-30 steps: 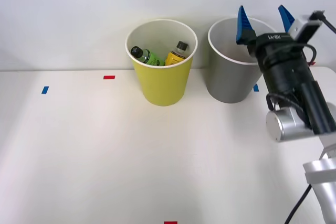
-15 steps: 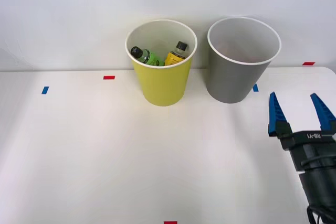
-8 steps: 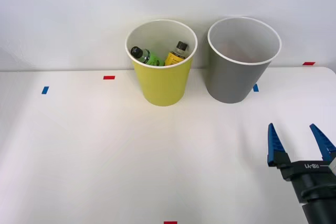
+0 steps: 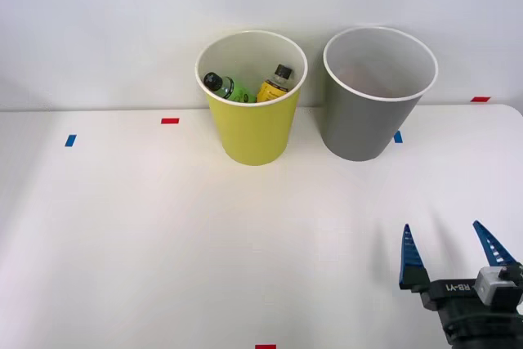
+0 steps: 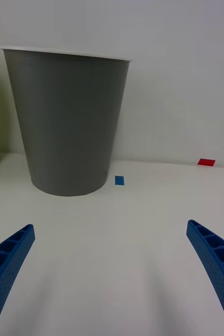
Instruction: Put cans in the gray bin, plastic bottles in the light green bin
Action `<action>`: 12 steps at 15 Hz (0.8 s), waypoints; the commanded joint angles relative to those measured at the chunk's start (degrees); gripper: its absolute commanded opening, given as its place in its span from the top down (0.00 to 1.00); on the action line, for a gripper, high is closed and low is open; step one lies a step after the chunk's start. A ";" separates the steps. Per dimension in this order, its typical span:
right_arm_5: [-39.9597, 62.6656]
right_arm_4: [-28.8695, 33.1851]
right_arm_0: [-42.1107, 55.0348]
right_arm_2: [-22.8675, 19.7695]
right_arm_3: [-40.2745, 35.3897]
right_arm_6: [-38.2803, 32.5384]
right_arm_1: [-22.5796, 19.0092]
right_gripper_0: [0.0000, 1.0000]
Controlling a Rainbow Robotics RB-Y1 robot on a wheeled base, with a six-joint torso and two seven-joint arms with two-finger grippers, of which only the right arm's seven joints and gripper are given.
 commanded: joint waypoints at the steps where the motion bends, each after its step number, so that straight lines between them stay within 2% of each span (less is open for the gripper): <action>1: -0.03 0.06 -0.01 -0.69 0.89 0.55 1.15 0.00; 4: 0.15 1.12 -0.10 -0.96 0.89 -2.09 0.62 0.00; 6: 0.15 7.18 0.42 -0.96 0.80 -11.67 1.50 0.00; 10: -2.58 17.64 2.09 -1.75 0.89 -26.26 4.40 0.00; 12: -4.69 20.98 3.24 -2.10 0.89 -31.88 4.84 0.00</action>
